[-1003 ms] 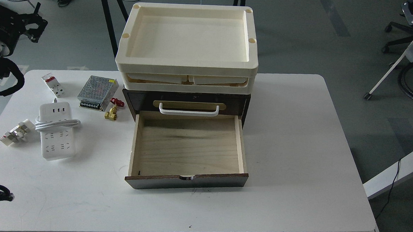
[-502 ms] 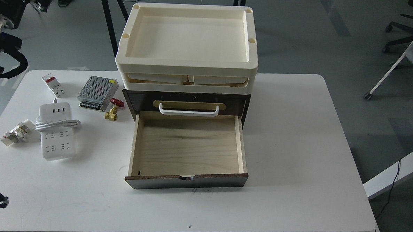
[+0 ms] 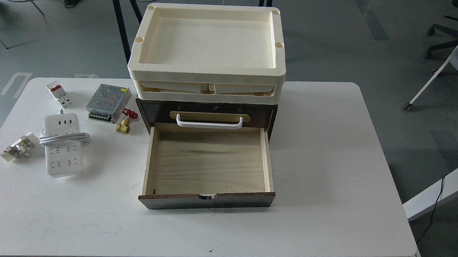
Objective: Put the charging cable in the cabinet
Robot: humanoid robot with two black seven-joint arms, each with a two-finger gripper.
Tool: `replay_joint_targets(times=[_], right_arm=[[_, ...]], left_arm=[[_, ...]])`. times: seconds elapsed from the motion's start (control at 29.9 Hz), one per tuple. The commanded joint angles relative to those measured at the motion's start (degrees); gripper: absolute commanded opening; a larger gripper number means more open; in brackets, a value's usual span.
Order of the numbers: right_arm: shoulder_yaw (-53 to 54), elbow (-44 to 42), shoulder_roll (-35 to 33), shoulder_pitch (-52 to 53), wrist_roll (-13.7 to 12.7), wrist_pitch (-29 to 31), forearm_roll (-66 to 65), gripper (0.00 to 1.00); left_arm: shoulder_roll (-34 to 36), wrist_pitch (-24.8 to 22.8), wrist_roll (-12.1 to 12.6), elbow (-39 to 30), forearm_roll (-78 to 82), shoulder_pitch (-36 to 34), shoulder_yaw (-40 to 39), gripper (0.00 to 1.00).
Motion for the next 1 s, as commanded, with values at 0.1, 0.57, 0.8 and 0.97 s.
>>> replay_joint_targets(times=[0.1,0.57,0.8,0.97], right_arm=[[0.0,0.4,0.0,-3.6,0.0,0.0,0.0,1.0],[0.3,0.4,-2.0,-8.3,0.1,0.0,0.1,1.0],[0.4,0.4,-2.8,-9.7,0.1,0.0,0.1,1.0],[0.4,0.3,-2.9,-9.9,0.1,0.0,0.1,1.0]], left_arm=[[1.6,0.0,-0.1,-4.7,27.2,4.5,-9.3,1.0],[3.3,0.0,-0.2,-1.3,69.7,4.5,-16.1,1.0],[8.3,0.0,-9.2,11.9,75.3,3.7,-16.0,1.0],[8.5,0.0,-25.0,22.1,77.6,1.8,-15.2,1.0]])
